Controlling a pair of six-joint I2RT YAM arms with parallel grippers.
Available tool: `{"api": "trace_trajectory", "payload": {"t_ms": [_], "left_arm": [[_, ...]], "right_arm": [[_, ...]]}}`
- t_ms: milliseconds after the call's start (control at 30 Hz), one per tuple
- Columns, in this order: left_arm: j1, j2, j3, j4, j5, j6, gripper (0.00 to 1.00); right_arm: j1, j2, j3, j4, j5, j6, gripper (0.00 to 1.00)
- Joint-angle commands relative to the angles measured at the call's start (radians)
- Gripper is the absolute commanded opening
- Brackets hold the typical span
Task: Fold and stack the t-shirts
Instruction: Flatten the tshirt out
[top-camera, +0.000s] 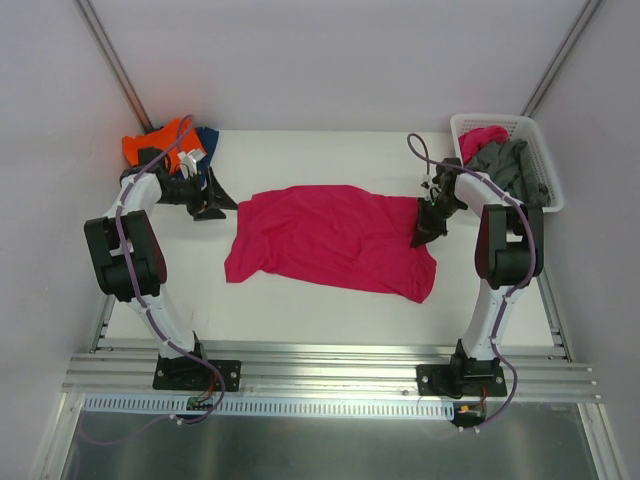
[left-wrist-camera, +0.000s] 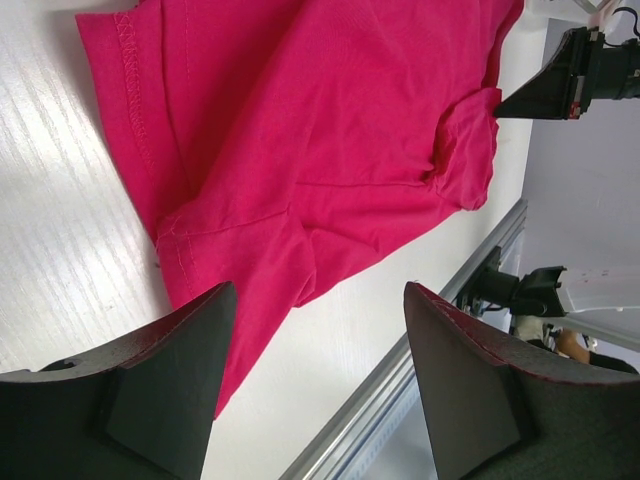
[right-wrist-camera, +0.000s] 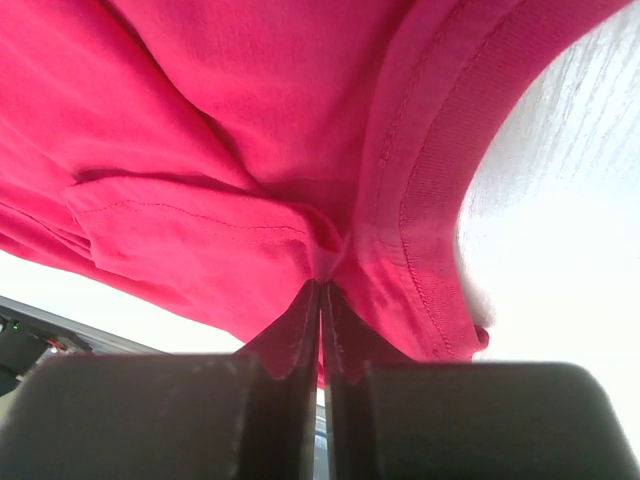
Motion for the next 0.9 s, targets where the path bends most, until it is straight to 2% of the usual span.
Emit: {"api": "trace_trajectory", "payload": {"t_ms": [0,267,467,867], "left_arm": [[0.006,-0.019,-0.013,-0.013,0.039,0.011,0.68],[0.006,0.039,0.001,-0.012,0.040,0.012,0.66],[0.007,0.088,-0.005,-0.012,0.059,0.008,0.50],[0.026,0.164,0.012,-0.012,0.054,-0.003,0.51]], "right_arm": [[0.008,-0.061,-0.005,-0.027,0.008,-0.009,0.02],[0.020,-0.052,0.005,-0.022,-0.003,-0.012,0.01],[0.024,-0.049,0.008,-0.021,0.009,-0.008,0.01],[0.027,-0.043,0.018,-0.021,0.003,-0.003,0.01]]}}
